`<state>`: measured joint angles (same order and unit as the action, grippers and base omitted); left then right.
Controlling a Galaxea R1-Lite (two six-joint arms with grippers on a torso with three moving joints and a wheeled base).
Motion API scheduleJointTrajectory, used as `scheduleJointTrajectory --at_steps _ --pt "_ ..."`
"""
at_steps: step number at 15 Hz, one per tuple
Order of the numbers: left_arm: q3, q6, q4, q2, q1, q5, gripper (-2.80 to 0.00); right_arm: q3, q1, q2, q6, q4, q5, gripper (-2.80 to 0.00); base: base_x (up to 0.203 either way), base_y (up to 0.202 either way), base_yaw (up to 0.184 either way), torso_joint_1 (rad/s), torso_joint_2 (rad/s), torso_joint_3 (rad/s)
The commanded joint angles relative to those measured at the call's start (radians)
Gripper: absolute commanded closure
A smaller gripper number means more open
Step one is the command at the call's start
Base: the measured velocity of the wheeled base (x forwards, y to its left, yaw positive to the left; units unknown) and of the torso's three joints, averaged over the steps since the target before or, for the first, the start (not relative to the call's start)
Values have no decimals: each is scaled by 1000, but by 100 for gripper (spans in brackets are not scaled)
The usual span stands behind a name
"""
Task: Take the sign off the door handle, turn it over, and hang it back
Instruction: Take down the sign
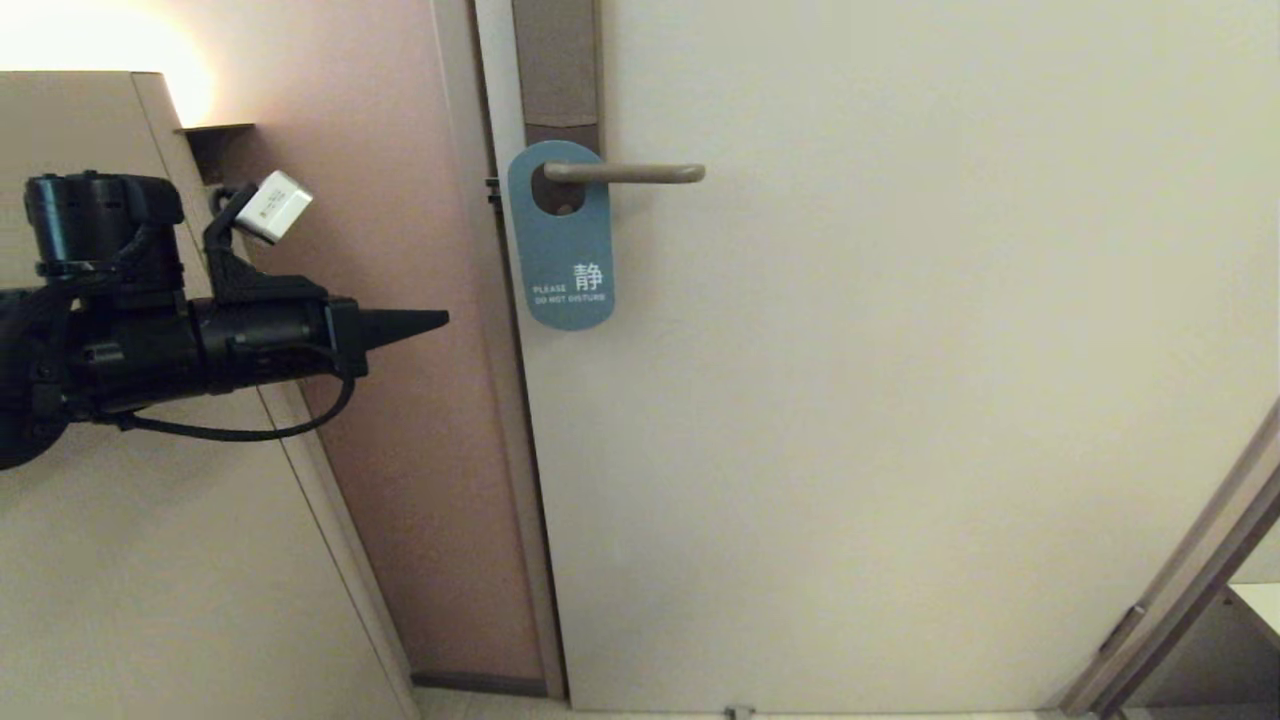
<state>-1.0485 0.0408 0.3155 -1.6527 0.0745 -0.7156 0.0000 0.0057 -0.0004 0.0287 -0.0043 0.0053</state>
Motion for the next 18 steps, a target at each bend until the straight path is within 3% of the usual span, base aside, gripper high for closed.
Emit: scheduleJointTrajectory --at_steps 1,5,8,18 --pt "-28 1 2 -58 1 -11 0 0 0 0 0 0 1 0 0 0 0 0 0 0" --pt "-51 -1 22 -97 2 -48 0 0 0 0 0 0 1 0 0 0 0 0 0 0" --pt "-55 -1 93 -129 4 -51 0 0 0 0 0 0 1 0 0 0 0 0 0 0" --pt "-132 -1 147 -242 39 -51 0 0 0 0 0 0 1 0 0 0 0 0 0 0"
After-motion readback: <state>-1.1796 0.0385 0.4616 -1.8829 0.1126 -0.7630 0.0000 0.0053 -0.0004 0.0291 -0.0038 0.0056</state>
